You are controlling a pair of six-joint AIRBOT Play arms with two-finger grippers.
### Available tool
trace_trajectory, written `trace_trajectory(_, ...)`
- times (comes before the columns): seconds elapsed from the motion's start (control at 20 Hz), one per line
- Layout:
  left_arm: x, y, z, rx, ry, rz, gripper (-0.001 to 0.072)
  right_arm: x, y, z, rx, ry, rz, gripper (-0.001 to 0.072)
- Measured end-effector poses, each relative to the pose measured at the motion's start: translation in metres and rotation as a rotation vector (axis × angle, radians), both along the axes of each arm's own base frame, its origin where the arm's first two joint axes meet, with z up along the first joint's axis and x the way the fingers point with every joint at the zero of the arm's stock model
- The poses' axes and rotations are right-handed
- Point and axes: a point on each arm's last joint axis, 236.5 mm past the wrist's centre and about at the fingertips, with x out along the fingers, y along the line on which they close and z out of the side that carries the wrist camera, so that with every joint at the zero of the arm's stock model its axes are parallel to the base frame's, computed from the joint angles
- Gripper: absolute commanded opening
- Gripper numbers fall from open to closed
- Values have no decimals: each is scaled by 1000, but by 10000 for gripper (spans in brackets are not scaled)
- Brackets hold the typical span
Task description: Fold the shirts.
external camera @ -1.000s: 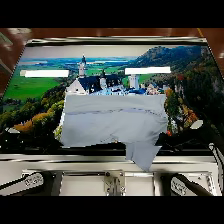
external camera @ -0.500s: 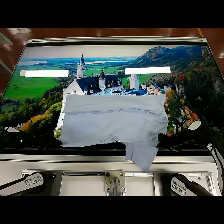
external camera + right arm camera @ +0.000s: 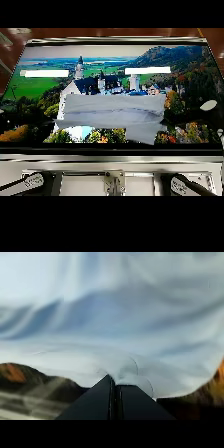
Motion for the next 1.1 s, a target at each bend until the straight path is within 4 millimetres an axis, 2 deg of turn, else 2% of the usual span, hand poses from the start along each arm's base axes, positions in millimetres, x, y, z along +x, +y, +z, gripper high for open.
trace_trajectory(0.2, 69, -3, 15, 7, -56, -11, 37, 79, -10, 12, 43, -87, -76, 65)
trace_trajectory(0.4, 129, -15, 3, -7, -51, -24, 38, 135, -20, -2, 78, -112, -131, 66)
trace_trajectory(0.5, 150, -21, -7, -15, -41, -25, 40, 155, -23, -14, 91, -120, -163, 67)
trace_trajectory(0.55, 158, -25, -12, -19, -37, -29, 40, 162, -23, -21, 93, -123, -174, 91)
trace_trajectory(0.7, 170, -35, -28, -29, -14, -41, 79, 173, -17, -37, 91, -127, -174, 91)
trace_trajectory(0.75, 170, -37, -32, -35, -2, -45, 157, 176, -16, -40, 91, -134, -171, 93)
trace_trajectory(0.8, 169, -38, -34, -39, 7, -52, 310, 177, -15, -40, 92, -138, -167, 234)
trace_trajectory(0.85, 168, -39, -35, -47, 21, -57, 339, 178, -17, -40, 89, -142, -165, 433)
trace_trajectory(0.9, 165, -37, -34, -56, 35, -63, 340, 178, -21, -37, 82, -152, -164, 473)
trace_trajectory(1.0, 159, -27, -29, -73, 68, -63, 334, 176, -34, -26, 66, -173, -160, 473)
trace_trajectory(1.1, 151, -17, -19, -100, 104, -68, 316, 171, -55, -15, 30, -188, -159, 669)
